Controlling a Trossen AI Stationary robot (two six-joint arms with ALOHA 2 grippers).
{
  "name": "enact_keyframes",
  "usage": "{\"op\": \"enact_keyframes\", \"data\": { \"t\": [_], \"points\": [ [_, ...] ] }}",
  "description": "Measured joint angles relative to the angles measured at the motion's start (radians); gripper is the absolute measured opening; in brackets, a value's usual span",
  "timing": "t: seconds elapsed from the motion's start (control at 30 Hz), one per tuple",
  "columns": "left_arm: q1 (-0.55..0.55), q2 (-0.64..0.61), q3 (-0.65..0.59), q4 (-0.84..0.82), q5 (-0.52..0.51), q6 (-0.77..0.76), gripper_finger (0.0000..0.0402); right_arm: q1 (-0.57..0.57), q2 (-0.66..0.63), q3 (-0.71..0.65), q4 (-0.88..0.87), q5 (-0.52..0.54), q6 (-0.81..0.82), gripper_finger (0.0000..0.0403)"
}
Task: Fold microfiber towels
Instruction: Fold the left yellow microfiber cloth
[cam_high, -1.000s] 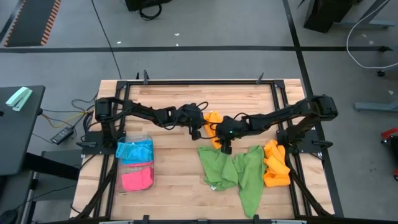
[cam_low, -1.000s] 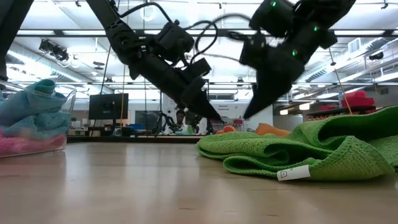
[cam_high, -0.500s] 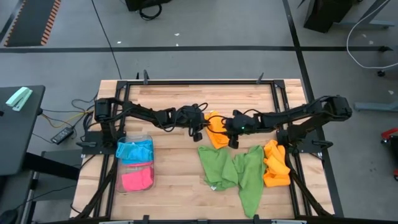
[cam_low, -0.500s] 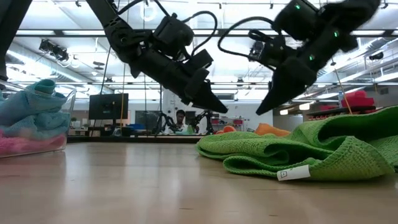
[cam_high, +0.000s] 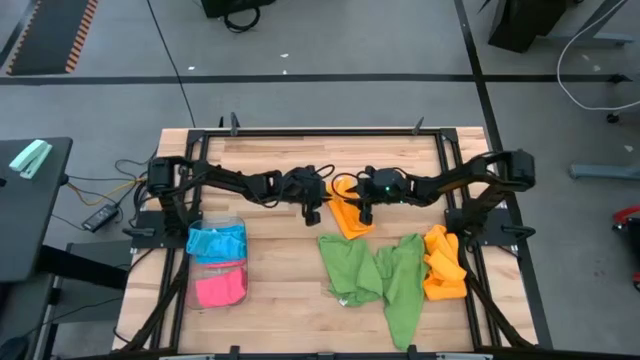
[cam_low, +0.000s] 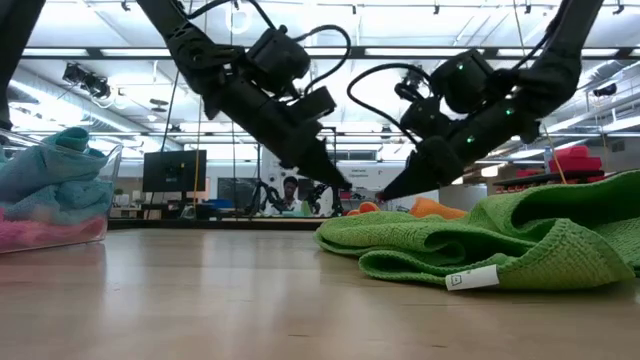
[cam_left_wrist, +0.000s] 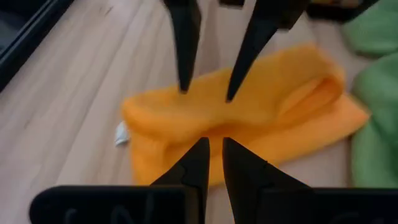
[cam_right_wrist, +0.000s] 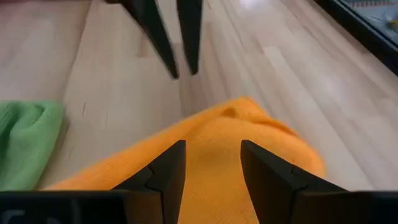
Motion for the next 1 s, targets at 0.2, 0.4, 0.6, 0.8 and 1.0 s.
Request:
{"op": "enact_keyframes", "data": {
  "t": [0.2,0.4,0.6,0.8,1.0],
  "points": [
    [0.023,-0.071,0.0,-0.166,0.001,0.011,0.0036,-0.057,0.077,-0.001,0.126,-0.086,-0.024,0.0162],
    [0.022,-0.086,0.0,-0.194,0.001,0.018,0.0027,-0.079,0.155,0.031,0.2,-0.154,-0.038,0.0162],
    [0.022,-0.091,0.0,-0.213,0.001,0.029,0.0023,-0.078,0.26,0.119,0.192,-0.175,-0.062,0.0162],
    [0.022,-0.093,0.0,-0.247,0.001,0.028,0.0029,-0.108,0.313,0.126,0.179,-0.187,-0.05,0.0162],
    [0.022,-0.094,0.0,-0.251,0.001,0.021,0.002,-0.112,0.355,0.126,0.202,-0.201,-0.042,0.0162]
  ]
}}
